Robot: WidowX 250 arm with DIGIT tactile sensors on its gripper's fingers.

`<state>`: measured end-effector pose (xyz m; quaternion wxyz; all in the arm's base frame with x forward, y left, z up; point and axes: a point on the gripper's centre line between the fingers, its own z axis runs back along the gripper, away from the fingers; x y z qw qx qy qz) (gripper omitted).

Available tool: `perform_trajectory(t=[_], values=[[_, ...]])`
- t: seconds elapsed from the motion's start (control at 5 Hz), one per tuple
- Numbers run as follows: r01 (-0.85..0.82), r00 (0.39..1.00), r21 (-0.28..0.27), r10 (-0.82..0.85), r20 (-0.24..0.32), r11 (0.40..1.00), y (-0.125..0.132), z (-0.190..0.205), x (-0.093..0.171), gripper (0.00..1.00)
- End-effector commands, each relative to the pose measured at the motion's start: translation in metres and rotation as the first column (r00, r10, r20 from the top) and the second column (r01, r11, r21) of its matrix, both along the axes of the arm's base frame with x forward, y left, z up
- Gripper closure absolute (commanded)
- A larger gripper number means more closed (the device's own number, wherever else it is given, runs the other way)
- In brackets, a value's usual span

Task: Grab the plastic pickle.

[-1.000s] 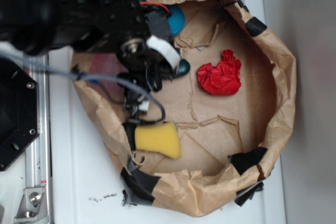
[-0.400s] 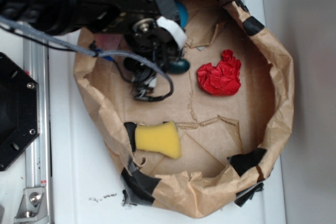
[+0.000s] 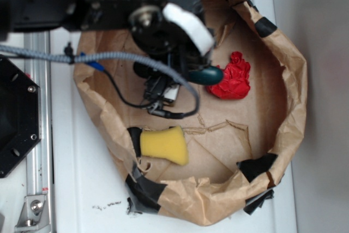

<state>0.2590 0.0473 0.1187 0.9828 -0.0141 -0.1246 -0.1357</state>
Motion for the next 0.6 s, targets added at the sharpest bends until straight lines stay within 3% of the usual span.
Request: perform_trajectory(t=[0.0,0.2,0.4], values=[[-0.086,0.996,0.036,0.085,0.018,0.996,-0.026,0.046,0.002,1.0],[-0.116,0.993,0.04,0.116,-0.001,0.992,-0.037,0.032,-0.002,1.0],[-0.056,0.998,-0.01,0.056,-0.033,0.998,-0.036,0.03,0.0,1.0]])
